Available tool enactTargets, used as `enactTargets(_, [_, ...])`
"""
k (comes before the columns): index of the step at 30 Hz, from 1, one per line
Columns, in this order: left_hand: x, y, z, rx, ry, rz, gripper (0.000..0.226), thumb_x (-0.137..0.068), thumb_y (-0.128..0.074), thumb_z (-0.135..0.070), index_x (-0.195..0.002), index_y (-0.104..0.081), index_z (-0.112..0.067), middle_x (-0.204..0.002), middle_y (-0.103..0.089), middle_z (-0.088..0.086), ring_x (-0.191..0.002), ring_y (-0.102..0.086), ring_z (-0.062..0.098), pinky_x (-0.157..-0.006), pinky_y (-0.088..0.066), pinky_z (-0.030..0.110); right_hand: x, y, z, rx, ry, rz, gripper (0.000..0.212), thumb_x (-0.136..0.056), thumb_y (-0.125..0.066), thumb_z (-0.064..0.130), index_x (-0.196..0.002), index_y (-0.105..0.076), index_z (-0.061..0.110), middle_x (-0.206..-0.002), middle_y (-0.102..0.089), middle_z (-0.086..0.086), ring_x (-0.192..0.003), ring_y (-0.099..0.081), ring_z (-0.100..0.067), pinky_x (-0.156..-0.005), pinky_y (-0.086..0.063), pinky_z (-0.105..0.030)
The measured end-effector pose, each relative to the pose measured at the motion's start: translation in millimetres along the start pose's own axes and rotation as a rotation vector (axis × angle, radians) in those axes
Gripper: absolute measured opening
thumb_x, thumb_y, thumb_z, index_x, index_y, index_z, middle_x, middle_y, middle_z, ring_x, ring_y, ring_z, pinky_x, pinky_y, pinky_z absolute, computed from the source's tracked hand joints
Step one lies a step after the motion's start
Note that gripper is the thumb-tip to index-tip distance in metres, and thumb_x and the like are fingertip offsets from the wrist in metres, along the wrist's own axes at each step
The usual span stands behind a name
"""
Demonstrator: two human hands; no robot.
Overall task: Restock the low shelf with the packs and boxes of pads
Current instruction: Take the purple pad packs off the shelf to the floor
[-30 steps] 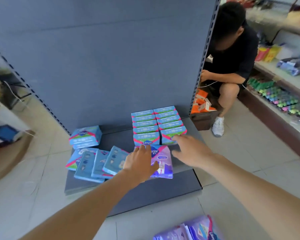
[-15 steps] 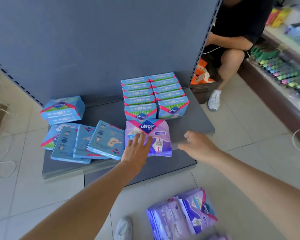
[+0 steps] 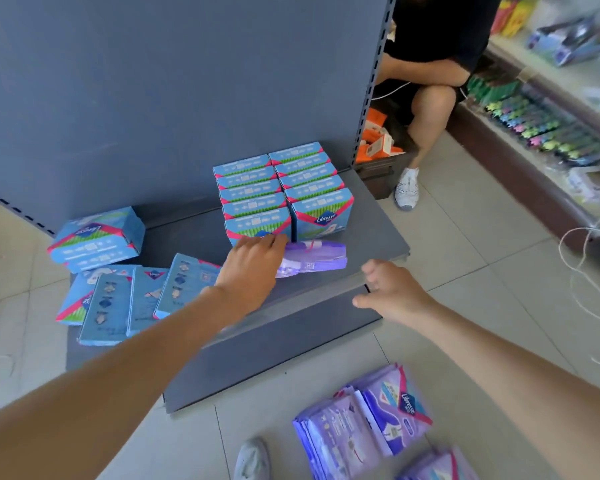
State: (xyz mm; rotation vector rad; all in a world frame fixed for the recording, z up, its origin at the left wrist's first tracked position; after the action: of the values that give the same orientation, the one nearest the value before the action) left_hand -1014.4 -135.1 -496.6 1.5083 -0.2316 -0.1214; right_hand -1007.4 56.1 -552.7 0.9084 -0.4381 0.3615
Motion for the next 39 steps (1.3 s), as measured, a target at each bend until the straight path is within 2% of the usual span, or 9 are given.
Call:
enactTargets(3, [-18.1,18.7,-7.2,0.216,-0.079,0.15,0.041,-0.094,-0.044,-0.008,-0.133,-0.044,-0.022,-0.125,-0.059,0.004,-0.11,-0.057,0.032,-0.088,-0.048,0.038,11.4,29.7,17.3,-0.08,0.141,-0.132,0.085,-0.06,-0.082,0.022,-0.135,-0.044,0.013,-0.128,-0.056,-0.007,-0.118,-0.054,-0.023,-0.092,-0.044,-0.029])
enactTargets(6, [-28.0,41.4,-35.7,0.384,-0.13,0.249,0.033,-0.1,-0.04,-0.02,-0.131,-0.05,-0.02,-0.126,-0.059,0.004,-0.113,-0.055,0.027,-0.096,-0.045,0.039,26.7,52.2,15.7,-0.269,0.207,-0.142,0.069,-0.05,-0.084,0.022,-0.115,-0.061,0.017,-0.107,-0.07,0.001,-0.1,-0.065,-0.017,-0.086,-0.051,-0.032])
enactTargets(11, [-38.6,45.9,-86.4,0.952,0.02,0.405,0.024,-0.089,-0.064,-0.024,-0.111,-0.063,-0.013,-0.105,-0.063,0.007,-0.091,-0.057,0.017,-0.079,-0.043,0.027,62.1,72.7,-38.4,-0.672,0.126,-0.053,0.034,-0.071,-0.076,-0.007,-0.099,-0.067,0.01,-0.082,-0.075,0.006,-0.07,-0.07,-0.005,-0.06,-0.052,-0.015])
enactTargets(15, [-25.6,-0.6,-143.6,1.404,0.196,0.609,0.043,-0.076,-0.077,-0.029,-0.116,-0.065,-0.016,-0.107,-0.073,0.001,-0.096,-0.069,0.014,-0.09,-0.054,0.026,98.5,78.7,-122.2,-0.818,-0.046,-0.124,0.031,-0.07,-0.079,0.003,-0.098,-0.069,0.013,-0.08,-0.074,0.002,-0.07,-0.067,-0.017,-0.06,-0.049,-0.024])
enactTargets(20, [-2.7,-49.6,-251.8,1.328,0.126,0.685,0.066,-0.058,-0.088,-0.024,-0.117,-0.061,-0.01,-0.113,-0.069,0.008,-0.103,-0.067,0.023,-0.094,-0.053,0.037,154.9,61.6,-232.6,-0.946,-0.292,-0.17,0.034,-0.076,-0.076,0.009,-0.109,-0.067,0.01,-0.094,-0.072,-0.01,-0.075,-0.068,-0.023,-0.063,-0.052,-0.03])
enactTargets(26, [28.7,-90.3,-359.7,1.139,0.107,0.58,0.047,-0.07,-0.083,-0.032,-0.101,-0.059,-0.006,-0.086,-0.061,0.001,-0.068,-0.056,0.01,-0.049,-0.041,0.012,235.4,27.4,-330.0,-1.157,-0.483,-0.38,0.015,-0.083,-0.067,0.007,-0.097,-0.067,0.013,-0.075,-0.074,0.0,-0.064,-0.069,-0.018,-0.066,-0.05,-0.034])
enactTargets(32, [76.7,-120.8,-449.4,1.121,-0.028,0.658,0.039,-0.071,-0.081,-0.012,-0.105,-0.061,-0.009,-0.094,-0.064,0.003,-0.082,-0.06,0.021,-0.064,-0.049,0.022,304.3,-14.3,-408.5,-1.279,-0.642,-0.57,0.028,-0.082,-0.069,0.006,-0.107,-0.063,0.017,-0.091,-0.069,0.0,-0.077,-0.063,-0.018,-0.076,-0.046,-0.036])
enactTargets(35, [86.0,-134.9,-472.0,1.168,-0.043,0.617,0.033,-0.071,-0.078,-0.005,-0.099,-0.064,-0.015,-0.101,-0.066,0.008,-0.094,-0.062,0.026,-0.086,-0.052,0.037,331.9,-25.5,-440.0,-1.379,-0.681,-0.676,0.026,-0.086,-0.063,-0.001,-0.103,-0.061,0.019,-0.09,-0.064,0.002,-0.082,-0.056,-0.017,-0.089,-0.043,-0.04])
enactTargets(39, [112.1,-159.2,-507.3,1.336,0.138,0.877,0.017,-0.088,-0.059,0.0,-0.098,-0.058,-0.014,-0.09,-0.059,0.009,-0.083,-0.055,0.025,-0.061,-0.05,0.021,350.4,-43.1,-468.2,-1.751,-0.637,-0.827,0.022,-0.086,-0.042,-0.011,-0.094,-0.059,-0.001,-0.104,-0.065,-0.02,-0.098,-0.064,-0.036,-0.079,-0.06,-0.036])
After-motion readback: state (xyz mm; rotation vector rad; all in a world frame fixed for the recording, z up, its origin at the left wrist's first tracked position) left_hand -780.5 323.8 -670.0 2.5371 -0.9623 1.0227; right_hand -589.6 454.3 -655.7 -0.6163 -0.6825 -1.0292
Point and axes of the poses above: each hand's wrist, its own x-axis away from the middle knuckle, its own y-axis out of the back of the hand, z = x × y, the point moved 10 cm from there along -x, towards the middle knuckle
